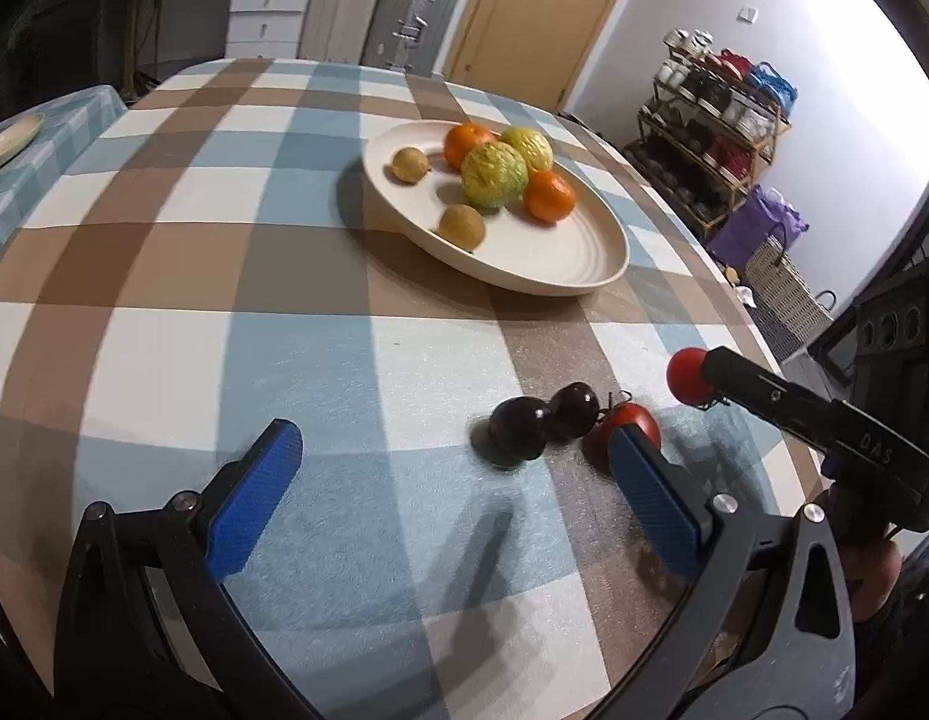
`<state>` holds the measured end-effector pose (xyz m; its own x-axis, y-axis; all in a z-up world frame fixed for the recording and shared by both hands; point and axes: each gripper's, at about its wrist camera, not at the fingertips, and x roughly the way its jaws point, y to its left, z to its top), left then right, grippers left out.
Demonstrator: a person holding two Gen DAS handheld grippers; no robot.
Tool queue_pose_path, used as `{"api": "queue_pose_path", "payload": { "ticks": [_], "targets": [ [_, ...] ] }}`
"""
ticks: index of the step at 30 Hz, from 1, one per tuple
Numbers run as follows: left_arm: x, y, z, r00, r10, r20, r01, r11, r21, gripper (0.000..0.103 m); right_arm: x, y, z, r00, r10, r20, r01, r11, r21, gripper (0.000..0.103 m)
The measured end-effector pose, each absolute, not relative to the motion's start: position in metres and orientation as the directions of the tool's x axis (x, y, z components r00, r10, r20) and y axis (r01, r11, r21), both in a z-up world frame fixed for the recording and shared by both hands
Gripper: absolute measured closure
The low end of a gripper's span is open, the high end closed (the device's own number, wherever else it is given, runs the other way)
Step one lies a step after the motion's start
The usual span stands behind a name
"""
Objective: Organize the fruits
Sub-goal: 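Grasp a dark plum with the left gripper while the right gripper holds the tomato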
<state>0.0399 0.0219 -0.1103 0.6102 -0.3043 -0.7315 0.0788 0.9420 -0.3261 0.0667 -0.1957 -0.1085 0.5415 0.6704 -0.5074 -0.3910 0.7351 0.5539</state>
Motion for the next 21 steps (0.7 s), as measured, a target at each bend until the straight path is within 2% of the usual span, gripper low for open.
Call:
{"api": "queue_pose_path", "payload": {
  "ticks": [4, 7, 9, 11, 12, 16, 17, 21],
  "targets": [
    [0.046, 0.019, -0.111, 0.603, -0.32, -0.73, 0.088, 0.937, -0.338, 0.001, 0.068, -0.198, -0.106, 0.537, 0.685, -0.493, -0.403, 0.722, 0.563, 0.076],
    [0.05, 0.019, -0.111, 0.596, -0.345, -0.725, 0.102, 0.928, -0.358, 0.007, 0.068, -0.198, -0.105, 0.536, 0.69, -0.486, -0.413, 0.716, 0.562, 0.076],
    [0.052, 0.018, -0.111, 0.59, -0.362, -0.722, 0.115, 0.922, -0.369, 0.02, 0.068, -0.198, -0.104, 0.536, 0.689, -0.488, -0.417, 0.718, 0.557, 0.076],
    [0.054, 0.017, -0.11, 0.584, -0.379, -0.717, 0.135, 0.917, -0.375, 0.027, 0.069, -0.199, -0.103, 0.537, 0.686, -0.49, -0.417, 0.721, 0.554, 0.076],
    [0.055, 0.016, -0.109, 0.58, -0.39, -0.715, 0.145, 0.913, -0.38, 0.035, 0.07, -0.201, -0.103, 0.539, 0.688, -0.487, -0.416, 0.72, 0.556, 0.076],
    [0.059, 0.015, -0.113, 0.554, -0.42, -0.719, 0.161, 0.901, -0.402, 0.055, 0.072, -0.203, -0.101, 0.544, 0.688, -0.48, -0.414, 0.718, 0.56, 0.076],
    [0.059, 0.015, -0.114, 0.553, -0.426, -0.716, 0.161, 0.898, -0.41, 0.066, 0.073, -0.203, -0.101, 0.544, 0.689, -0.48, -0.414, 0.717, 0.56, 0.076],
    [0.059, 0.011, -0.119, 0.531, -0.462, -0.71, 0.195, 0.882, -0.428, 0.081, 0.077, -0.202, -0.103, 0.534, 0.688, -0.492, -0.408, 0.719, 0.563, 0.076]
  ]
}}
